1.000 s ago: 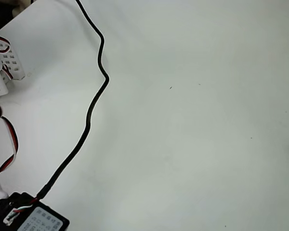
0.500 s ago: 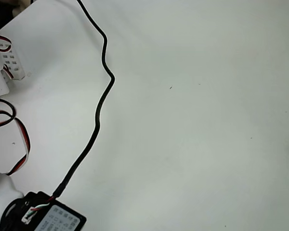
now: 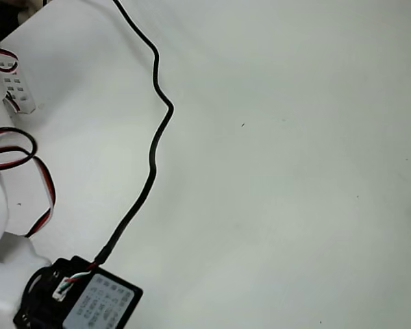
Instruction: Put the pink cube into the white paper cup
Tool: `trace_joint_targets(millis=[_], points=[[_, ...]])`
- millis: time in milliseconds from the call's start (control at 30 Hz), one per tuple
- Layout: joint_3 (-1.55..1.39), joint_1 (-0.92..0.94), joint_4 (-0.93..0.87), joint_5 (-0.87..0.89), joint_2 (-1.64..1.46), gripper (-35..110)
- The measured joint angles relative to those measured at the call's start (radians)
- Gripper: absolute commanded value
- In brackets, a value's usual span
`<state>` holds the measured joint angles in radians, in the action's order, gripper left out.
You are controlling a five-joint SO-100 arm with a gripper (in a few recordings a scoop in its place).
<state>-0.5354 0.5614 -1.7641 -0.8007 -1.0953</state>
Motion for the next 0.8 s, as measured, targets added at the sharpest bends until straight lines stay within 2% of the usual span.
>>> trace_joint_targets(millis=[800], points=[[0.002, -0.015, 0.000, -0.028, 0.000, 43]])
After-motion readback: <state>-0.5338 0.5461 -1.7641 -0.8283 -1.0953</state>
